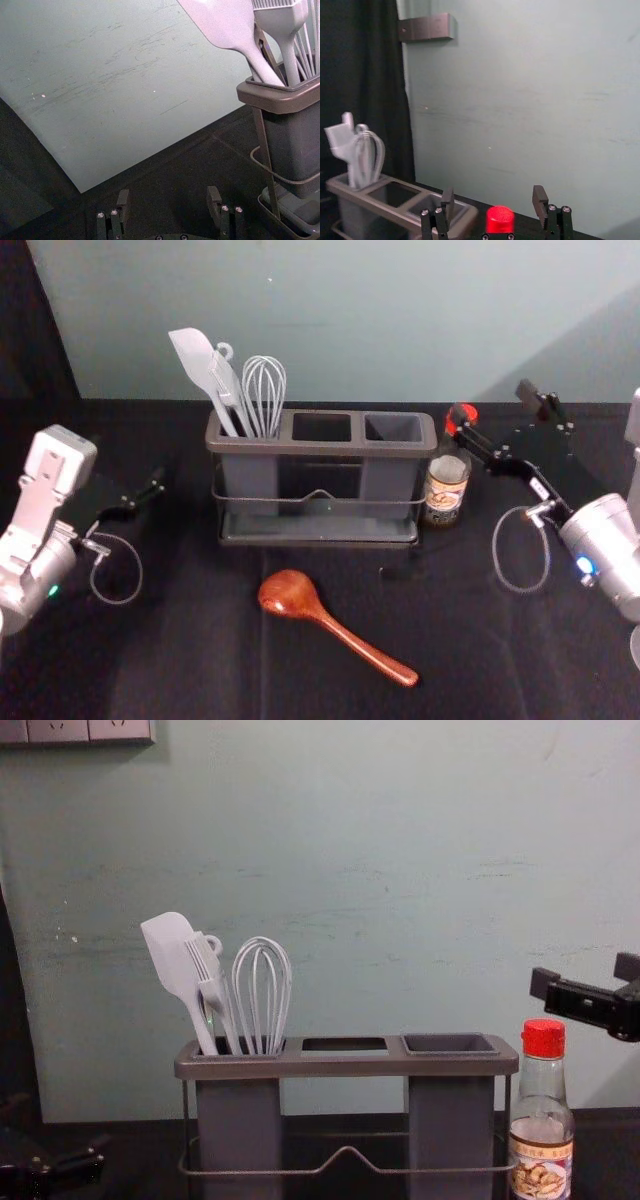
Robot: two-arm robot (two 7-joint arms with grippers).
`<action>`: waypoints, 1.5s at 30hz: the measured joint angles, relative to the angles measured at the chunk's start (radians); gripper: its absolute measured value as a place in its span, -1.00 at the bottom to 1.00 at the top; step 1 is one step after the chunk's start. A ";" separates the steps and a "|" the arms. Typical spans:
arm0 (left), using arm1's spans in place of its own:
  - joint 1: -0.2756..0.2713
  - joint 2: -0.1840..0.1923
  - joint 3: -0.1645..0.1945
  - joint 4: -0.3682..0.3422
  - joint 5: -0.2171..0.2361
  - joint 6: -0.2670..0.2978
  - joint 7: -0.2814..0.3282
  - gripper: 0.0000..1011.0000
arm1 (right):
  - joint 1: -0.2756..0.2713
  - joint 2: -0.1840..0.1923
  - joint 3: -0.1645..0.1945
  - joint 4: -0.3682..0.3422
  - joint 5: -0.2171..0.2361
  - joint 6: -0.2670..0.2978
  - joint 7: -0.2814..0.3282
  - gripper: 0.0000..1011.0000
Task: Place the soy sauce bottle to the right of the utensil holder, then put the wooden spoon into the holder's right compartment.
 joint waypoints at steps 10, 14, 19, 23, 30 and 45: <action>0.000 0.000 0.000 0.000 0.000 0.000 0.000 0.98 | -0.087 -0.006 -0.067 -0.102 -0.047 0.014 0.024 0.98; 0.000 0.000 0.000 0.000 0.000 0.000 0.000 0.98 | -0.099 -0.013 -0.121 -0.093 -0.062 0.023 0.048 0.98; 0.000 0.000 0.000 0.000 0.000 0.000 0.000 0.98 | -0.096 -0.023 -0.166 -0.055 -0.072 0.047 0.063 0.98; 0.000 0.000 0.000 0.000 0.000 0.000 0.000 0.98 | -0.078 -0.041 -0.203 -0.001 -0.067 0.079 0.080 0.98; 0.000 0.000 0.000 0.000 0.000 0.000 0.000 0.98 | -0.048 -0.046 -0.243 0.052 -0.057 0.099 0.112 0.98; 0.000 0.000 0.000 0.000 0.000 0.000 0.000 0.98 | -0.047 -0.046 -0.242 0.054 -0.052 0.096 0.116 0.98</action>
